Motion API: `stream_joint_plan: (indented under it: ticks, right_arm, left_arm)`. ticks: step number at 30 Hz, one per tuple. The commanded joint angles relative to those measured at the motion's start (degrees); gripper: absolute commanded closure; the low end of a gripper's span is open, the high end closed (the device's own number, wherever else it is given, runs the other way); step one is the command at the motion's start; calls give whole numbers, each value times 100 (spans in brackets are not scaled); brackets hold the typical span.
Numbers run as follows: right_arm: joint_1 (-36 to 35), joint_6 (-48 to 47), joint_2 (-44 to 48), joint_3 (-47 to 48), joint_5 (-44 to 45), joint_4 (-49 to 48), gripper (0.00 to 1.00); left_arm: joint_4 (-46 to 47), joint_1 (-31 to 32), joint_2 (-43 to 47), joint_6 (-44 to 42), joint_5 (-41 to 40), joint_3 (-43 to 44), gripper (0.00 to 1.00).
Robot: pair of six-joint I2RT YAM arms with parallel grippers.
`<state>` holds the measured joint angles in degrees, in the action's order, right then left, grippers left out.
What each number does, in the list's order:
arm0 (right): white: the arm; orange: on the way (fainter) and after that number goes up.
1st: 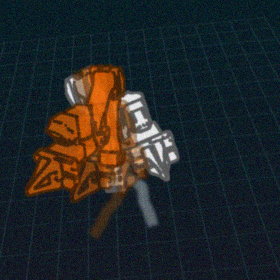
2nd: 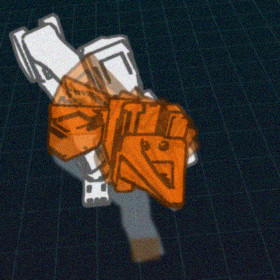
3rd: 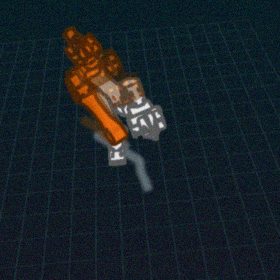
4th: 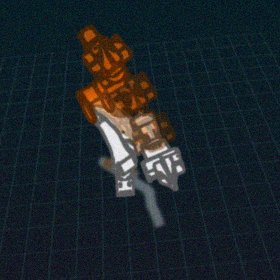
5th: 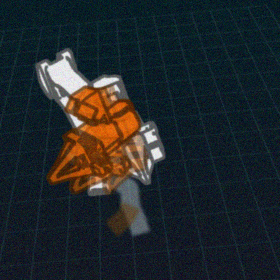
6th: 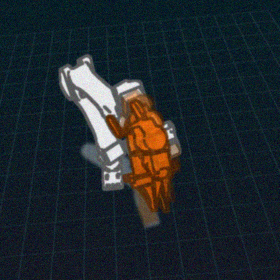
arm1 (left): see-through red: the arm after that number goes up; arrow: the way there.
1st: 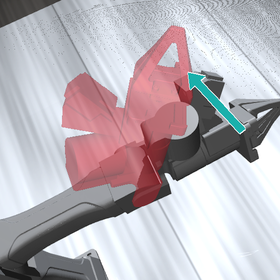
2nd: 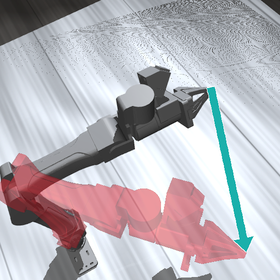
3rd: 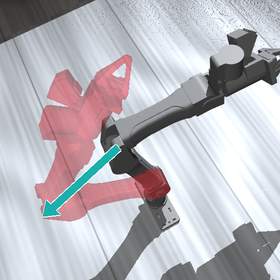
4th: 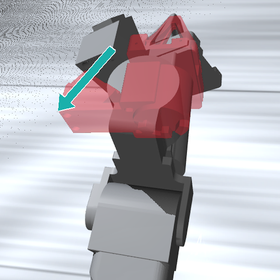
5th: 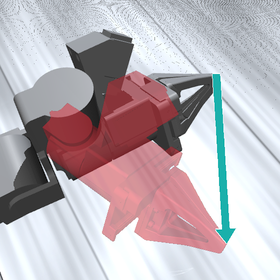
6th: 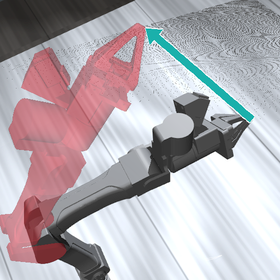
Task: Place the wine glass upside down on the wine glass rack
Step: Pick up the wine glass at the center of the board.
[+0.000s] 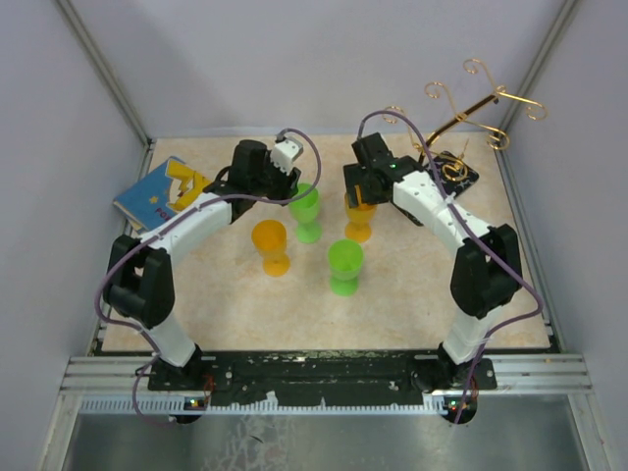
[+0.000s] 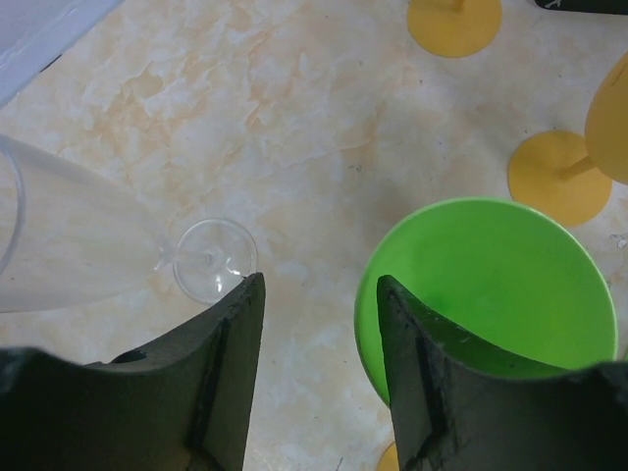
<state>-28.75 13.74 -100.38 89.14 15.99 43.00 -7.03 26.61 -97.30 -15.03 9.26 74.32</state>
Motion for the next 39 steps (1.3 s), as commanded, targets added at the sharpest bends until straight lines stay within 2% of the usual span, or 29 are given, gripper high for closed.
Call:
stream_joint_plan:
  ticks: [1, 3, 5, 12, 13, 24, 34, 39]
  right_arm:
    - [-25, -2, -31, -115, 8, -262, 19]
    - [-25, -3, -61, -138, -10, -274, 29]
    - [-25, -3, -77, -151, -33, -283, 42]
    - [-25, -17, -38, -13, 8, -145, 97]
    - [-25, -26, -21, 27, 27, -113, 100]
    - [-25, -138, 513, 293, 206, 796, 100]
    - [-23, 604, 2441, -1047, 491, 1403, 100]
    - [-18, 1114, 3059, -1443, 922, 1923, 100]
  left_arm:
    - [11, 26, -155, 27, 16, 35, 46]
    - [1, 20, -182, 43, 54, 51, 54]
    - [-23, 32, -208, 47, 80, 71, 65]
    - [-102, 21, -212, 168, 244, 249, 100]
    - [-128, 27, -199, 201, 243, 302, 100]
    - [-480, 26, 268, 184, 281, 1048, 100]
    - [-710, 25, 708, 186, 325, 1683, 100]
    - [-871, 21, 822, 194, 467, 2091, 100]
